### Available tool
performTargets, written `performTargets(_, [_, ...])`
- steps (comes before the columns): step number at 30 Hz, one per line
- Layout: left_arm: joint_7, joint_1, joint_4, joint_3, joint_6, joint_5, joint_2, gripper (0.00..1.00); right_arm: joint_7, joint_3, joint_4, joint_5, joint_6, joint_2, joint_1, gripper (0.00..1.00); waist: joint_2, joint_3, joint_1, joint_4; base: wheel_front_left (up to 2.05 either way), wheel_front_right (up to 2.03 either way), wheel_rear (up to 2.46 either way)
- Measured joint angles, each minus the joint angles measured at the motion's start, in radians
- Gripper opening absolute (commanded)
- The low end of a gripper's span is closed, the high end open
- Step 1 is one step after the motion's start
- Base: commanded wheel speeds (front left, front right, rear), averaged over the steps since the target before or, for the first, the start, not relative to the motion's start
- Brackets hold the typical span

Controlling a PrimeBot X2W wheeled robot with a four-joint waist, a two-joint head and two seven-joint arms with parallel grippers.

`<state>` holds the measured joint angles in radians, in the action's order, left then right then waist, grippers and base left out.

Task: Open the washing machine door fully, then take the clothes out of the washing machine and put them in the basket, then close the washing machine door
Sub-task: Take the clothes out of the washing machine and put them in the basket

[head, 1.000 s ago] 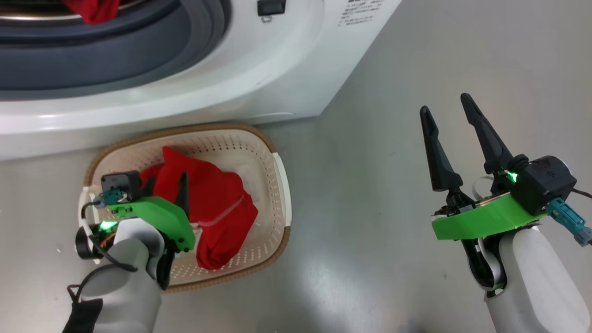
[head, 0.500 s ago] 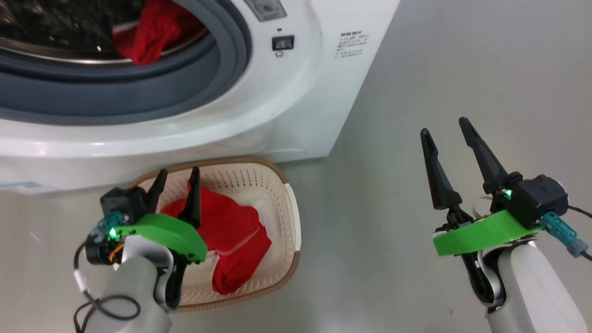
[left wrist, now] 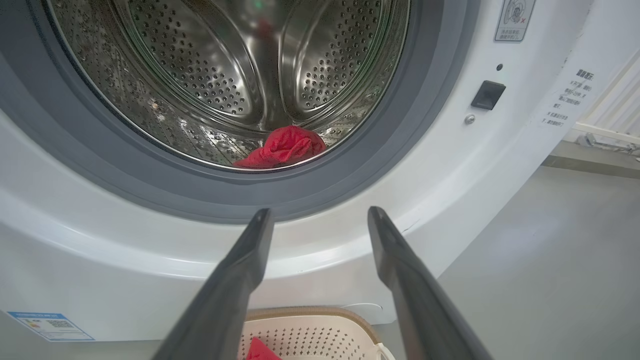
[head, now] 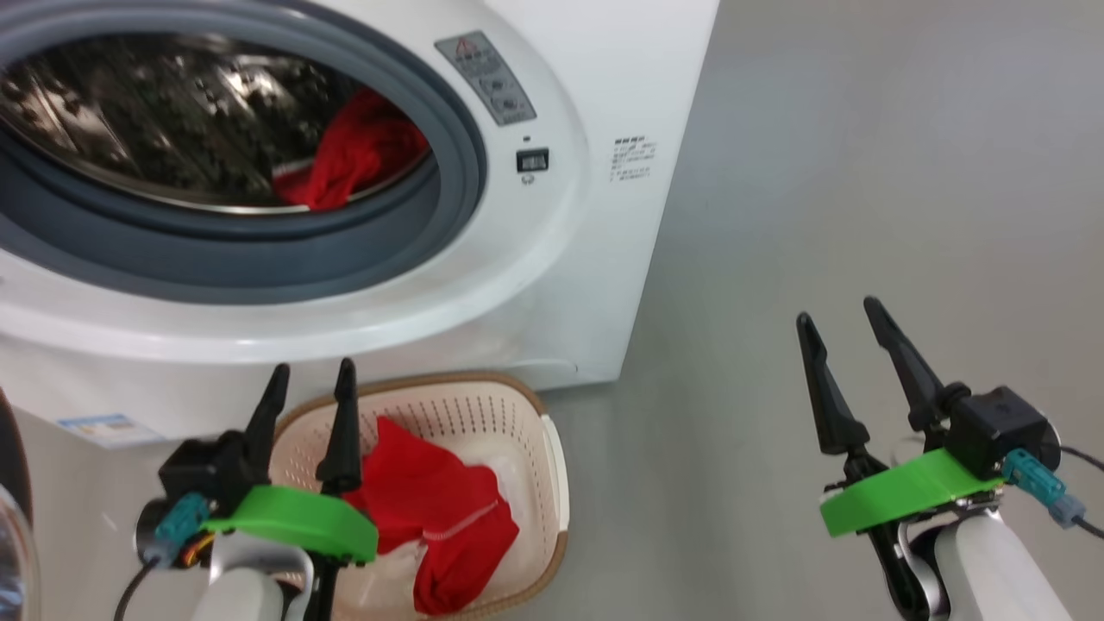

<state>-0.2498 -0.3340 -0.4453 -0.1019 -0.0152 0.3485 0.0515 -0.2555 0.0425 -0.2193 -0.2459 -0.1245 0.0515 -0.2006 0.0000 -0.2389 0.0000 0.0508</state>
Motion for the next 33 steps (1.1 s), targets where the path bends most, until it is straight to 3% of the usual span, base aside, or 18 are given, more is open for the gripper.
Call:
performTargets(15, [-0.003, 0.214, 0.286, 0.038, 0.027, -0.041, 0.008, 1.00, 0.000, -0.046, 0.021, 0.009, 0.000, -0.003, 0.109, 1.00, 0.0000, 0.157, 0.0000, 0.006, 0.00, 0.00, 0.00])
performTargets(33, [0.039, 0.399, 0.404, 0.066, 0.069, -0.041, 0.053, 1.00, 0.000, -0.071, 0.059, 0.009, 0.000, -0.010, 0.230, 1.00, 0.0000, 0.247, 0.0000, 0.050, 0.00, 0.00, 0.00])
